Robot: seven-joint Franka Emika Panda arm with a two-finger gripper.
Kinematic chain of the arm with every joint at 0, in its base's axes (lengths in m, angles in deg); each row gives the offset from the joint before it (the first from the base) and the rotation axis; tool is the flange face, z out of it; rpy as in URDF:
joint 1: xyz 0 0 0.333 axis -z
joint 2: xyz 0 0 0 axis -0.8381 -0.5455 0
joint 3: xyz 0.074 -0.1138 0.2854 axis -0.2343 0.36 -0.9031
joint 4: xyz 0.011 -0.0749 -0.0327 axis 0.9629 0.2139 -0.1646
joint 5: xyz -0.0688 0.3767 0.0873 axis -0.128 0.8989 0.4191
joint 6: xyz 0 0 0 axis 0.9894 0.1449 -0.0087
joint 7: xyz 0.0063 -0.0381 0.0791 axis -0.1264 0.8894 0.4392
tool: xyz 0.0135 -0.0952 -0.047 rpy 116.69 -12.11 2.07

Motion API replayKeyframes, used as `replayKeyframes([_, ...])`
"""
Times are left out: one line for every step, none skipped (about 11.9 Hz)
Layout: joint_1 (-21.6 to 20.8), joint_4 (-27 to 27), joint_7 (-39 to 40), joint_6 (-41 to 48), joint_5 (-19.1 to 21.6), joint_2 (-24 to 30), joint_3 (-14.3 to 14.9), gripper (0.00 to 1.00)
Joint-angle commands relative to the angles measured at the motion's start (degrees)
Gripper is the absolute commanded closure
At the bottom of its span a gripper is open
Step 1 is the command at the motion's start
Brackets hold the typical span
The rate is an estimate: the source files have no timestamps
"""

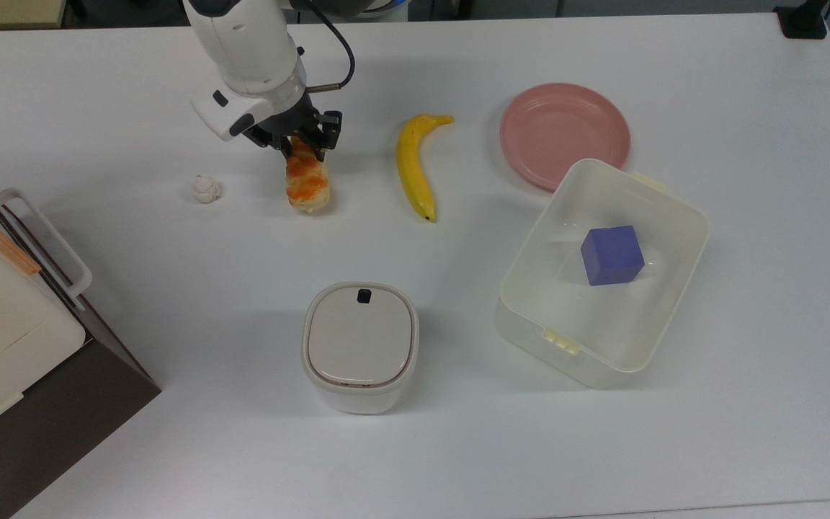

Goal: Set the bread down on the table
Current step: 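Lower the bread roll onto the bare table beside the banana, then open the gripper and raise it away from the bread roll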

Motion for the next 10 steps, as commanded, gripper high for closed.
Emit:
replayKeyframes([-0.5, 0.1, 0.7, 0.2, -0.9, 1.1, 0.3, 0.0])
replayKeyframes([-0.6, 0.1, 0.7, 0.2, -0.9, 1.2, 0.3, 0.0])
replayKeyframes([-0.6, 0.1, 0.7, 0.2, -0.9, 1.2, 0.3, 0.0])
replayKeyframes([-0.6, 0.1, 0.7, 0.2, -0.9, 1.2, 0.3, 0.0])
replayKeyframes([-0.9, 0.0, 0.7, 0.3, -0.9, 1.6, 0.3, 0.0])
replayKeyframes([-1.1, -0.5, 0.6, 0.3, -0.9, 2.7, 0.3, 0.0])
replayKeyframes([-1.5, -0.9, 0.6, 0.3, -0.9, 3.8, 0.3, 0.0])
replayKeyframes([-2.4, -2.2, 0.1, 0.6, -0.9, 4.6, 0.3, 0.0])
replayKeyframes([-3.6, -4.7, -0.2, 1.5, -0.9, 4.6, 0.3, 0.0])
replayKeyframes([-3.8, -7.0, -1.4, 2.8, -0.9, 4.4, 0.3, 0.0])
